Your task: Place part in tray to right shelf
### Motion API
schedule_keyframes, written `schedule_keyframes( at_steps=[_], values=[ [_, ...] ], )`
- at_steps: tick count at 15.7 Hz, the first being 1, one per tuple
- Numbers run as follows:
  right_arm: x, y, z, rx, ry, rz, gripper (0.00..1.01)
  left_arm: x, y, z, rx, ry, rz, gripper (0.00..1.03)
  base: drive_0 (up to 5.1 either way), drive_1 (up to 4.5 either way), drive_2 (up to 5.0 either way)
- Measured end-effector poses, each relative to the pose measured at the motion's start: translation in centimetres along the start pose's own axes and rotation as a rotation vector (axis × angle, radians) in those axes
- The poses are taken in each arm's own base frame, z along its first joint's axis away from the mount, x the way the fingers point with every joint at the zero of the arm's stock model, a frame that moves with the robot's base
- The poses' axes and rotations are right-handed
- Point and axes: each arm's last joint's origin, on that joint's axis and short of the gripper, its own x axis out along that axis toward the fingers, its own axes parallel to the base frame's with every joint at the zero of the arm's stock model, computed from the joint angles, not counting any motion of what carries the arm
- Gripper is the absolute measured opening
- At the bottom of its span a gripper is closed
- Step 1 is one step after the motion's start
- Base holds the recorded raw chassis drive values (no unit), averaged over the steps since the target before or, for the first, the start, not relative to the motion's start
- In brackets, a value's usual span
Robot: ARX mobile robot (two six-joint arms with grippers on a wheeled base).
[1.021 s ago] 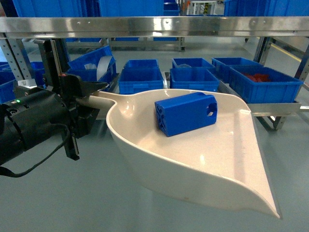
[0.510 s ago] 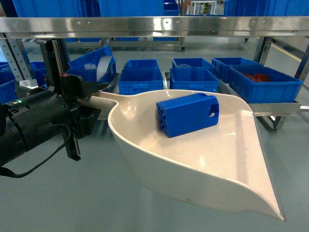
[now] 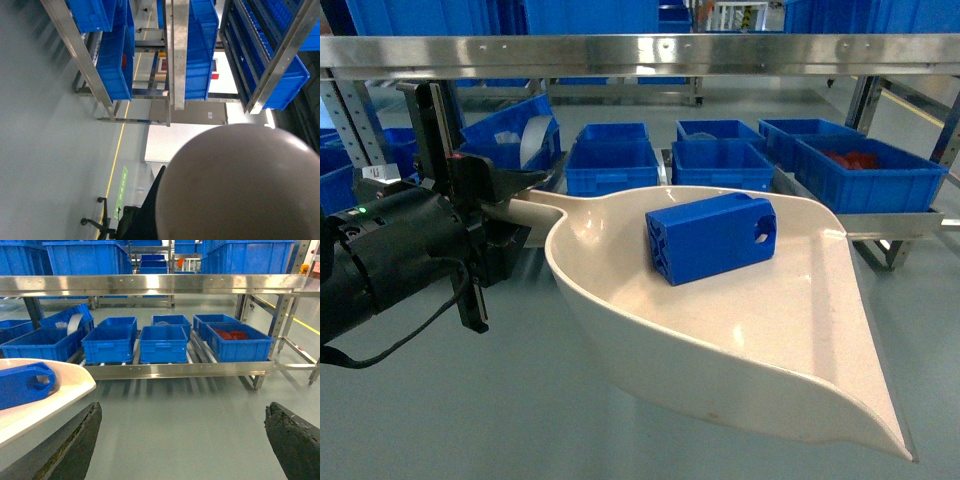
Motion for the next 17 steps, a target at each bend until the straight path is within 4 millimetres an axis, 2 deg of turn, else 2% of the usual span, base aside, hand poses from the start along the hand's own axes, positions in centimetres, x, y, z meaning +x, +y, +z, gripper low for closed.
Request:
schedule_keyframes(
  at_steps=[17],
  values=[
    [0.00, 0.00, -0.01, 0.000, 0.001, 0.001, 0.98, 0.01, -0.01, 0.00, 0.000, 0.000, -0.001, 0.14, 0.0, 0.00, 0.0]
  ],
)
